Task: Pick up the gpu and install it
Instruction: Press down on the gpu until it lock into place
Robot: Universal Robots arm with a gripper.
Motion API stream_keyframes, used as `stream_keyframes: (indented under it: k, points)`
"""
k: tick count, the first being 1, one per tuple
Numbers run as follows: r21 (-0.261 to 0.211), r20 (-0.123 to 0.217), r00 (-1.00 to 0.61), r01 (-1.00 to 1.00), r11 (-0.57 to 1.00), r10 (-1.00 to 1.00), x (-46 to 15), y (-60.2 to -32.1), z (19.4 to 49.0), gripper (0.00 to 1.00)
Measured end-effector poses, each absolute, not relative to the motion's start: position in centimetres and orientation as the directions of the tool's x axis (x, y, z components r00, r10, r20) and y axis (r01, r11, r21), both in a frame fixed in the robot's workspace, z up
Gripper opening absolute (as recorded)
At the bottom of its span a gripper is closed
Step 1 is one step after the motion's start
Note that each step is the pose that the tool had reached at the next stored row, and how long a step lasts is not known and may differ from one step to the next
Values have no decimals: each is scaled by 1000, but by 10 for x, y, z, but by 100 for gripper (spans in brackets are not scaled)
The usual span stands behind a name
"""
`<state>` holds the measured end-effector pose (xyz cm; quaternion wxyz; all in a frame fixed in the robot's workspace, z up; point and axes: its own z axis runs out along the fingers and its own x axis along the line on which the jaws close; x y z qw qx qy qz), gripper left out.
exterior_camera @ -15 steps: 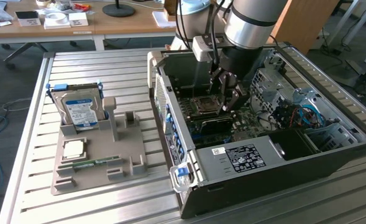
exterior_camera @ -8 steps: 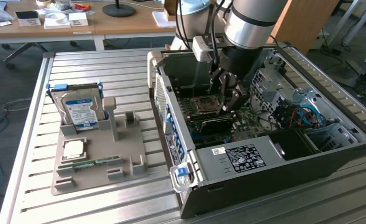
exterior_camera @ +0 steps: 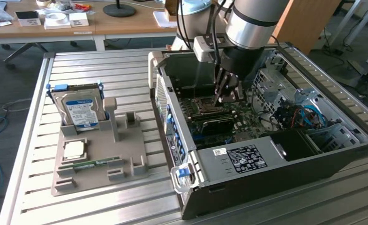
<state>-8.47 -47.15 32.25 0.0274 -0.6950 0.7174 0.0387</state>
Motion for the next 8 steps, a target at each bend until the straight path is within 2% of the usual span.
stream_keyframes:
  k: [8]
  points:
    - [17,-93,-32,-999,31,-995,-85,-471,321,11]
